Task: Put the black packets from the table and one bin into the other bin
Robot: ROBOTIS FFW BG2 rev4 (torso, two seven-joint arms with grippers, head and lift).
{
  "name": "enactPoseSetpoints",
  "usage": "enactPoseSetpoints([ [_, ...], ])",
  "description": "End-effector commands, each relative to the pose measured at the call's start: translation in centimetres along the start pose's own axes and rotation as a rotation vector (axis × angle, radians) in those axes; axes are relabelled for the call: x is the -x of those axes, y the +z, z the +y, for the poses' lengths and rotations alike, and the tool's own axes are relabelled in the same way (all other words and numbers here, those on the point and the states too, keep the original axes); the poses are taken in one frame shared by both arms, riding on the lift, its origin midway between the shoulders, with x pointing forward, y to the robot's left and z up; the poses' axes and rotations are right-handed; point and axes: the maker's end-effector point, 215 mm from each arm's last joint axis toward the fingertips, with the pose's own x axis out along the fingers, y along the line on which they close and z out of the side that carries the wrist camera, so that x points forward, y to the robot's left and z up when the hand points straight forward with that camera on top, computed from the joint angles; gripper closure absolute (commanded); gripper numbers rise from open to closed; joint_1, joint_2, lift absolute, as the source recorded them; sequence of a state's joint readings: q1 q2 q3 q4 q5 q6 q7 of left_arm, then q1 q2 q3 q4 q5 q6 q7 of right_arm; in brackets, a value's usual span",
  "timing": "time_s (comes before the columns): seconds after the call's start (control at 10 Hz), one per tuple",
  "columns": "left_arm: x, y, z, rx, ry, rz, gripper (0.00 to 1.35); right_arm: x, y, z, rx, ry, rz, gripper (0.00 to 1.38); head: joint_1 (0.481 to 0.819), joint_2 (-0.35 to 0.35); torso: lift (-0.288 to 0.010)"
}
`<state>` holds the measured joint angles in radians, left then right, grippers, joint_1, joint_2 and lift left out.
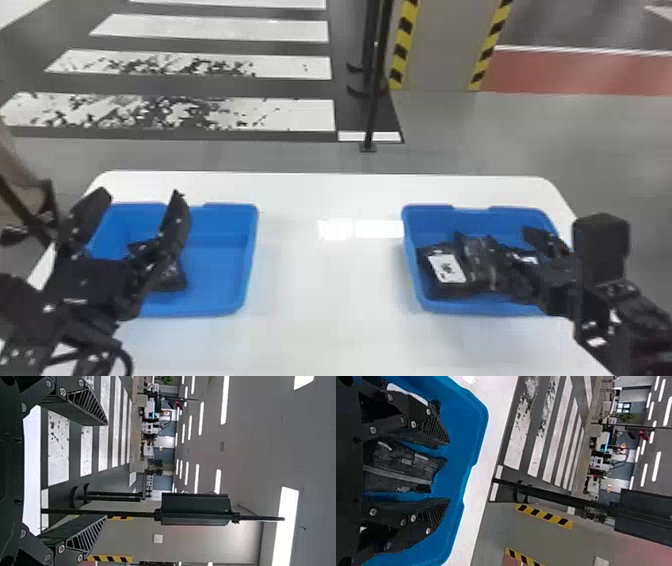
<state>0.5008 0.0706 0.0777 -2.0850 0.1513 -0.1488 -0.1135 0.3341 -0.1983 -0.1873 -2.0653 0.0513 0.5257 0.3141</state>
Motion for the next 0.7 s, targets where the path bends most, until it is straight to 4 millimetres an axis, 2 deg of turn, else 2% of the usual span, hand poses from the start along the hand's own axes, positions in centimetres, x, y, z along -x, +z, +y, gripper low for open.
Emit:
enactPoseSetpoints([
  [0.0,0.0,-1.0,-0.2,0.01,-0.006,0.033,0.21,2.5,0.6,-1.8,-0.005,-0.043,-0.083,0.12,0.695,-0.077,-0.11],
  [0.1,-0.1,-1.8,-0.3,0.017,-0.012,0.059,0.21,4.3,0.7,-3.1,0.003,-0.078,-0.131,0.12,0.695,-0.096,-0.11],
  [0.2,-0.4,-3.4,-0.6,0.048,-0.031,0.116,0.21,5.4,0.5,-3.3,0.006,-0.088,-0.169,0.12,0.695,-0.118,-0.11],
  [0.4,-0.8,-6.3,-1.1,0.058,-0.077,0.231,0.21,6.6,0.6,-1.9,-0.045,-0.04,-0.261,0.12,0.695,-0.142,-0.11],
  [0.5,-0.8,-7.1,-1.0,0.063,-0.075,0.258,0.21,7.0,0.3,-1.2,-0.066,-0.008,-0.274,0.12,0.695,-0.138,-0.11],
  [0.6,-0.6,-8.7,-0.8,0.061,-0.071,0.312,0.21,7.7,0.1,-0.4,-0.081,0.013,-0.276,0.13,0.695,-0.13,-0.11],
])
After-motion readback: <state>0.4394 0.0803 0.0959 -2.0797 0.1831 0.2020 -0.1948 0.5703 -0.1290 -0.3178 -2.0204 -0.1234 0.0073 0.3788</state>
